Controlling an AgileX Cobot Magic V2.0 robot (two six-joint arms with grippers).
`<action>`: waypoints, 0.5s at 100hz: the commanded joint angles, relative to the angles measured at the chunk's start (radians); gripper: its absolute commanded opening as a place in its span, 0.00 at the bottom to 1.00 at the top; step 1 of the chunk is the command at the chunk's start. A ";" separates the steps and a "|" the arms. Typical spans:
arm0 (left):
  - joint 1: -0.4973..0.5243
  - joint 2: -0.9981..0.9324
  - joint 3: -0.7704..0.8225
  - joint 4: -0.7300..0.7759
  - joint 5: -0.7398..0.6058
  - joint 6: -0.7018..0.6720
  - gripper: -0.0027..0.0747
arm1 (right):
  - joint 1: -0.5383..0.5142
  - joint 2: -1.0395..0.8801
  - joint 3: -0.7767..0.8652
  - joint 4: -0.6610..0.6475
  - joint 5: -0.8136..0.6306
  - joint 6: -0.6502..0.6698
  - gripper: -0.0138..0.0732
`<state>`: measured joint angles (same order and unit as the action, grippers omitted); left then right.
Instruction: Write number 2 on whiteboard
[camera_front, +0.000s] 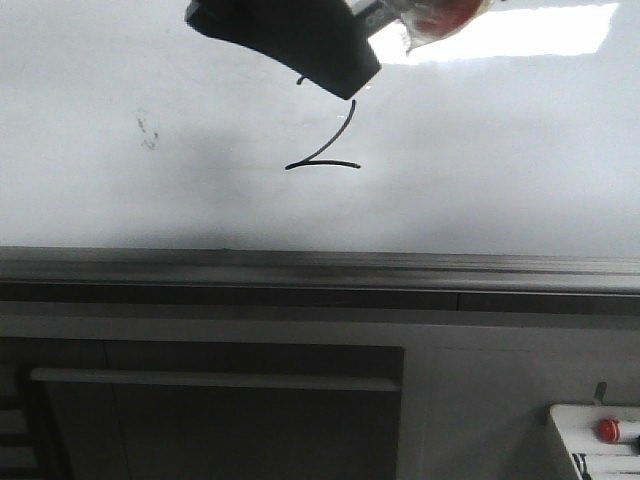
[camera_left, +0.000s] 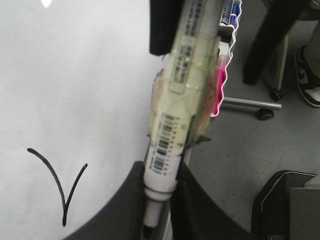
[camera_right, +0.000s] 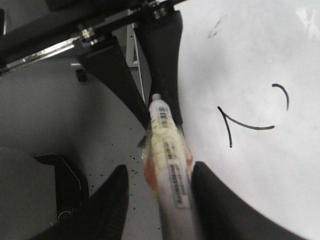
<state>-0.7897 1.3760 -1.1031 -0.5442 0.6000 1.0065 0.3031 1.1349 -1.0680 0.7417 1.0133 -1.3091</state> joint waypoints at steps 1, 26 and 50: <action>-0.007 -0.040 -0.033 -0.033 -0.063 -0.024 0.01 | -0.002 -0.060 -0.026 0.025 -0.047 0.045 0.48; 0.049 -0.111 -0.003 -0.023 -0.081 -0.079 0.01 | -0.154 -0.183 -0.022 -0.075 -0.001 0.209 0.48; 0.223 -0.314 0.209 -0.023 -0.231 -0.209 0.01 | -0.370 -0.282 0.053 -0.082 -0.018 0.380 0.48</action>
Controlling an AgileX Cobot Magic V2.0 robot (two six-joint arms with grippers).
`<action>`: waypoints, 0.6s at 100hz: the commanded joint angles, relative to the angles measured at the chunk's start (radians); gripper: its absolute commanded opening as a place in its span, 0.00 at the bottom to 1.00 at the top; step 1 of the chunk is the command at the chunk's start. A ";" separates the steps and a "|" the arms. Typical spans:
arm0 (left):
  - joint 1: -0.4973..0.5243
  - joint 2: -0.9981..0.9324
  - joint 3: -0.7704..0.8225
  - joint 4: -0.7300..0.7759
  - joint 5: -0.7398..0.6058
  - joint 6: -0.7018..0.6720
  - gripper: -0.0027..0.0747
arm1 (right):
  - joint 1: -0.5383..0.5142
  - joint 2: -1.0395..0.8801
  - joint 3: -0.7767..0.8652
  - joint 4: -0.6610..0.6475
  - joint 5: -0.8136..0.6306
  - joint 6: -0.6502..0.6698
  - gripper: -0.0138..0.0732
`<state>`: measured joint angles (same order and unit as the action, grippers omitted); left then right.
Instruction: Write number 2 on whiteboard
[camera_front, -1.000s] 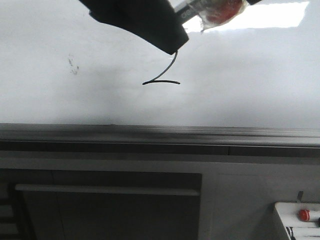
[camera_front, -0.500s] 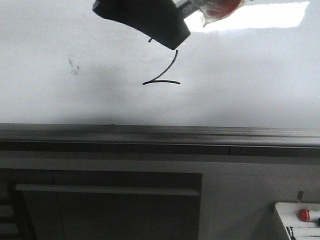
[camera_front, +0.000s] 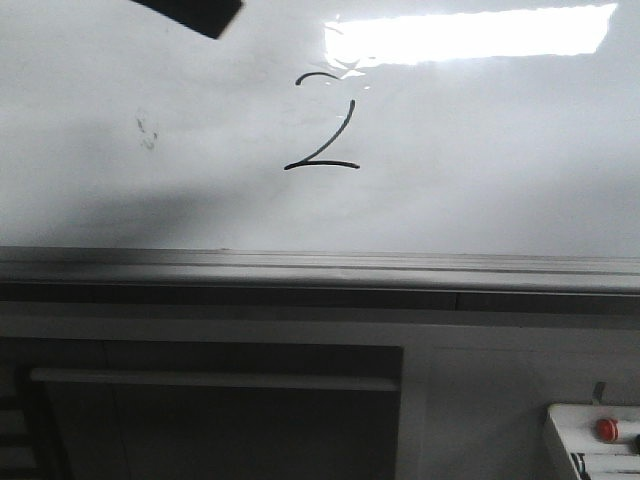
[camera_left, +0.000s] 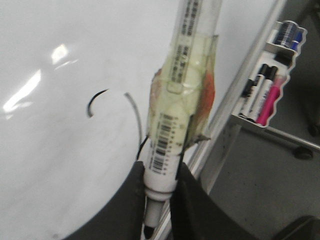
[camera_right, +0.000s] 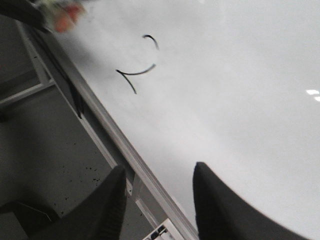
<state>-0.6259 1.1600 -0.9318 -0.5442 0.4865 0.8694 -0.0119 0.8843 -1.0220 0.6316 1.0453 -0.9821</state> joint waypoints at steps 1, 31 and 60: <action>0.065 -0.112 0.044 -0.023 -0.123 -0.077 0.01 | -0.058 -0.033 0.011 0.028 -0.052 0.053 0.48; 0.406 -0.228 0.225 -0.028 -0.187 -0.257 0.01 | -0.076 -0.055 0.108 0.153 -0.110 0.055 0.48; 0.544 -0.135 0.228 -0.033 -0.213 -0.257 0.01 | -0.076 -0.055 0.110 0.192 -0.102 0.055 0.48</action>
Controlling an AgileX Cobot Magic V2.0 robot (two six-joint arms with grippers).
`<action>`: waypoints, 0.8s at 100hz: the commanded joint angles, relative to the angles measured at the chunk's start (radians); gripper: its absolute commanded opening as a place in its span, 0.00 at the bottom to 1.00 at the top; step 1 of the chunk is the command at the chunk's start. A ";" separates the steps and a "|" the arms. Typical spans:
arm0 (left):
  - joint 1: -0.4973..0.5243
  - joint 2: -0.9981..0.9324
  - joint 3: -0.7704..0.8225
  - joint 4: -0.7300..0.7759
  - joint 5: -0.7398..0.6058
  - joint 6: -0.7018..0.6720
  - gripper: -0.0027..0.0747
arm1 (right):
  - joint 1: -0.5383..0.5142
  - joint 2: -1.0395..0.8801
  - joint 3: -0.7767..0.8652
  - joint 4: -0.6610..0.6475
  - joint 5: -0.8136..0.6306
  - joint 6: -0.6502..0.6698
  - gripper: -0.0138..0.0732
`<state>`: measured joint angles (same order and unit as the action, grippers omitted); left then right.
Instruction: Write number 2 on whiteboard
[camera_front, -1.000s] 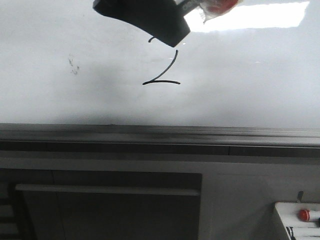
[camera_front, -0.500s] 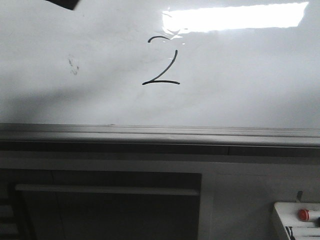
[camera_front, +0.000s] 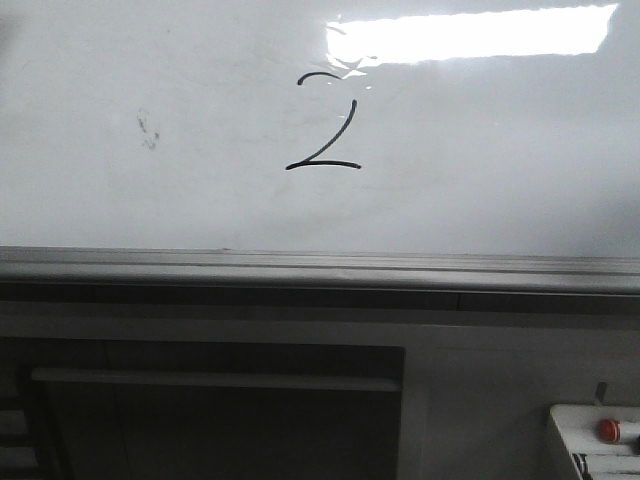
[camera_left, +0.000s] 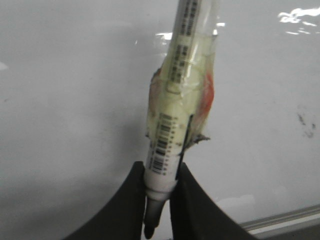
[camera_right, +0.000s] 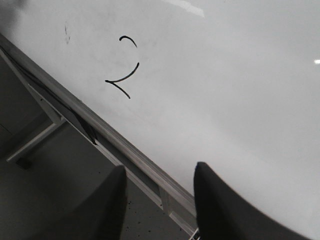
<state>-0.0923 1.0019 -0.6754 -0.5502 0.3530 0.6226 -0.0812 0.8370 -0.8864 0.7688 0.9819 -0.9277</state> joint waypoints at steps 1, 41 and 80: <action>0.011 0.027 -0.031 -0.027 -0.083 -0.010 0.01 | -0.006 -0.008 -0.026 0.055 -0.039 0.000 0.48; 0.011 0.138 -0.039 -0.027 -0.128 -0.010 0.01 | -0.006 -0.008 -0.026 0.056 -0.022 0.000 0.48; 0.011 0.176 -0.075 -0.021 -0.060 -0.008 0.21 | -0.006 -0.008 -0.026 0.056 -0.009 0.024 0.48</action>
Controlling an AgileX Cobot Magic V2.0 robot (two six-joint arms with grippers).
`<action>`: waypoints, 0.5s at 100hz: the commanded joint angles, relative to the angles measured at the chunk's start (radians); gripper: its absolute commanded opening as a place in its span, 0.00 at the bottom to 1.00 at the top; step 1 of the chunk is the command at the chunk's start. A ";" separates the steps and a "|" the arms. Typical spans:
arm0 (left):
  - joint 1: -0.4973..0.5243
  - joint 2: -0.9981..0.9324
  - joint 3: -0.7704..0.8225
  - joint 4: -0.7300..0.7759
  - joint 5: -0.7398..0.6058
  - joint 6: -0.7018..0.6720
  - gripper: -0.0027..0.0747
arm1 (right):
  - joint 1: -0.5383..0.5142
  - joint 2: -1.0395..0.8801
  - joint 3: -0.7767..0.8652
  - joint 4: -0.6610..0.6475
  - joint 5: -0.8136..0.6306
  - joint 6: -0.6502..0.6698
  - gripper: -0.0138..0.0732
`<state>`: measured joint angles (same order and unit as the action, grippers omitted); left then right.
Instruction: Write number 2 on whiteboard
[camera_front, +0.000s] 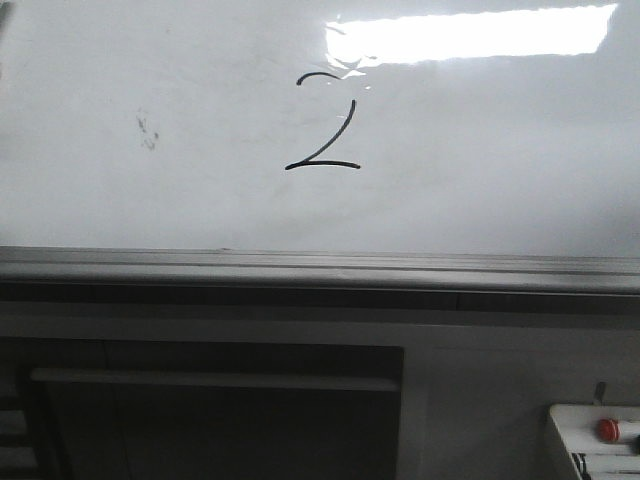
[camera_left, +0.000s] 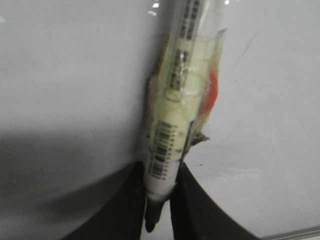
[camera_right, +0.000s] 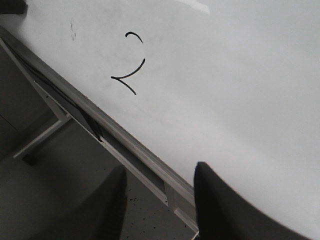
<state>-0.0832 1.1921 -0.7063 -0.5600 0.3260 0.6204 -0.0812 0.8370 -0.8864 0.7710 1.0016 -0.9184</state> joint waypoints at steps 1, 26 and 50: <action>0.001 -0.014 -0.046 -0.009 -0.031 -0.006 0.23 | -0.006 -0.008 -0.026 0.054 -0.029 0.019 0.48; 0.060 -0.028 -0.130 0.127 0.183 -0.053 0.48 | -0.006 -0.022 -0.026 -0.108 -0.033 0.238 0.48; 0.080 -0.131 -0.270 0.428 0.489 -0.290 0.48 | -0.006 -0.116 -0.023 -0.379 -0.028 0.542 0.47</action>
<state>-0.0035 1.1273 -0.9188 -0.2128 0.7770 0.4293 -0.0825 0.7574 -0.8864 0.4766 1.0068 -0.4974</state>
